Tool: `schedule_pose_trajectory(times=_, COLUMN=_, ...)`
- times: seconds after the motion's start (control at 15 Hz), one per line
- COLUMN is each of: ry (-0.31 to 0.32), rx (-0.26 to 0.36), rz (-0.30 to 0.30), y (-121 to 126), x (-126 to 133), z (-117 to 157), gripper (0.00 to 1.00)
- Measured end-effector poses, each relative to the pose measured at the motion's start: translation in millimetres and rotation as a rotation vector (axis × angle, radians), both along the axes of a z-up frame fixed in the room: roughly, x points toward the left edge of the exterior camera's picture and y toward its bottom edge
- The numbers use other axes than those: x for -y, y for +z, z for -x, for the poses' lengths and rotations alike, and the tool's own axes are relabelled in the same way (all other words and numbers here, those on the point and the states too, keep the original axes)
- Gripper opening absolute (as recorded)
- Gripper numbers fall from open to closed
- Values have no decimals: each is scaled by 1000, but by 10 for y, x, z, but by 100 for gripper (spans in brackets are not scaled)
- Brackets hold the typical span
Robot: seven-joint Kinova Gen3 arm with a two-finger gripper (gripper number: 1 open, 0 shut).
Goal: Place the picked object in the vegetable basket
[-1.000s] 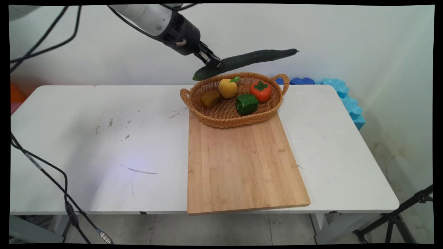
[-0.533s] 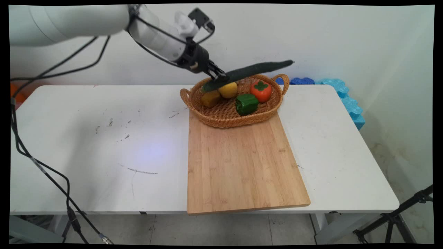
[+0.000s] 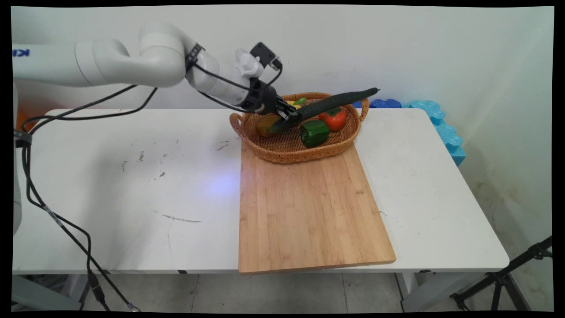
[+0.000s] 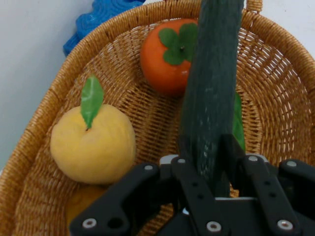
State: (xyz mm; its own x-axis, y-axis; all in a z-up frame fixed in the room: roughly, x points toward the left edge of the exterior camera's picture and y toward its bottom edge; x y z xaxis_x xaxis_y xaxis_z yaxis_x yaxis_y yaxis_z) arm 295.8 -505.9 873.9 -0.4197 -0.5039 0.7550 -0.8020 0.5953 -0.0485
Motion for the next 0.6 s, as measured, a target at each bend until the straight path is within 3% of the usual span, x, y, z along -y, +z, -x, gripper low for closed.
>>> schedule_pose_trajectory(times=0.13, ry=1, rx=-12, rz=10, y=-109, x=21, z=12, gripper=0)
schedule_pose_trajectory(times=0.2, ry=0, rx=-19, rz=16, y=-149, x=24, z=18, gripper=100)
schedule_pose_trajectory(times=0.6, ry=-22, rx=-50, rz=52, y=-201, x=8, z=49, gripper=100)
